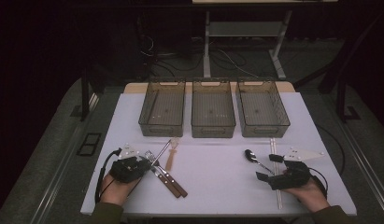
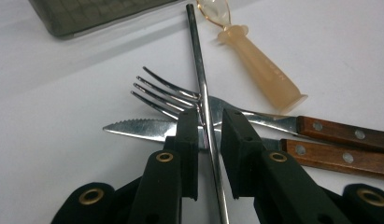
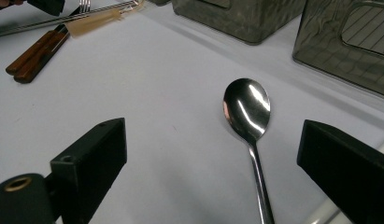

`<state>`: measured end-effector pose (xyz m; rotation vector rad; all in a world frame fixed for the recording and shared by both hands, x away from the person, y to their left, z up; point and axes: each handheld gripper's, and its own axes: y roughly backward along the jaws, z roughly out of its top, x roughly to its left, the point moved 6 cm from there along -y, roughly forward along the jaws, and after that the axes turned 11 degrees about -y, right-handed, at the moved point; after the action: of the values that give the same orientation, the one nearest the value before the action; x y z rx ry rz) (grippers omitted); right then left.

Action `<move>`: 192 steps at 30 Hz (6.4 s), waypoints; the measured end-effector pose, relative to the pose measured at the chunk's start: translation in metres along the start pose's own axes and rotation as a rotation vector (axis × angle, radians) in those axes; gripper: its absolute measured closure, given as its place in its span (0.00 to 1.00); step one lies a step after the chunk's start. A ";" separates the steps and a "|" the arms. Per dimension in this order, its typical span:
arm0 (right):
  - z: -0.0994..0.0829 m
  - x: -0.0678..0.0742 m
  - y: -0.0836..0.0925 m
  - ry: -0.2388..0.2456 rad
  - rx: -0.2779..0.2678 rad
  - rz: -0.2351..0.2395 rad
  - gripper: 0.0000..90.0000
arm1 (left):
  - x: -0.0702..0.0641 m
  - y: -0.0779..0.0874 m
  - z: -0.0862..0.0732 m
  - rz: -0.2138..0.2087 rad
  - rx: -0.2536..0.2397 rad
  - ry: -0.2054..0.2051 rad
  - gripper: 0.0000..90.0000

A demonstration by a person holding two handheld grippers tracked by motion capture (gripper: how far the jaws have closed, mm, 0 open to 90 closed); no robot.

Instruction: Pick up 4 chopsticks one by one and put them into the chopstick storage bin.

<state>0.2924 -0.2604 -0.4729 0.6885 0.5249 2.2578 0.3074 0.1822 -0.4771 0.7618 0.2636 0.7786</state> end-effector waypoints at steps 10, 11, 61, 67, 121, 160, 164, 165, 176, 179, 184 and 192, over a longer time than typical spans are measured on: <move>0.000 0.000 0.000 -0.002 0.001 -0.001 0.09 | -0.002 -0.001 -0.007 -0.015 0.028 0.021 0.84; 0.000 0.000 0.000 -0.001 0.000 -0.001 0.09 | -0.003 -0.001 -0.008 -0.015 0.034 0.018 0.84; 0.000 0.001 0.000 0.000 0.007 0.003 0.09 | 0.001 0.007 -0.002 0.013 0.045 0.010 0.95; 0.000 0.001 0.000 0.001 0.005 0.004 0.09 | 0.002 0.014 0.001 0.001 0.012 0.016 0.95; -0.001 -0.001 -0.003 0.002 0.018 0.003 0.09 | 0.012 0.004 0.087 -0.078 -0.189 -0.013 0.95; -0.001 -0.003 -0.001 -0.019 0.008 0.006 0.09 | 0.066 -0.036 0.165 -0.017 -0.217 0.027 0.95; -0.001 -0.003 -0.001 -0.020 0.007 0.007 0.09 | 0.075 -0.042 0.169 -0.002 -0.223 0.037 0.95; -0.001 -0.003 -0.001 -0.019 0.007 0.007 0.09 | 0.077 -0.044 0.170 0.006 -0.220 0.041 0.95; -0.001 -0.002 0.000 -0.022 0.003 0.012 0.09 | 0.100 -0.063 0.182 0.040 -0.220 0.058 0.95; -0.001 -0.002 0.000 -0.022 0.004 0.014 0.09 | 0.107 -0.068 0.183 0.051 -0.222 0.073 0.95; -0.001 -0.002 0.001 -0.021 0.001 0.017 0.09 | 0.117 -0.077 0.181 0.076 -0.202 0.099 0.95; 0.000 -0.002 0.001 -0.023 -0.001 0.021 0.09 | 0.125 -0.088 0.173 0.099 -0.162 0.130 0.95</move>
<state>0.2926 -0.2622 -0.4733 0.7219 0.5075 2.2670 0.5242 0.1402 -0.4098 0.5756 0.2776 0.9338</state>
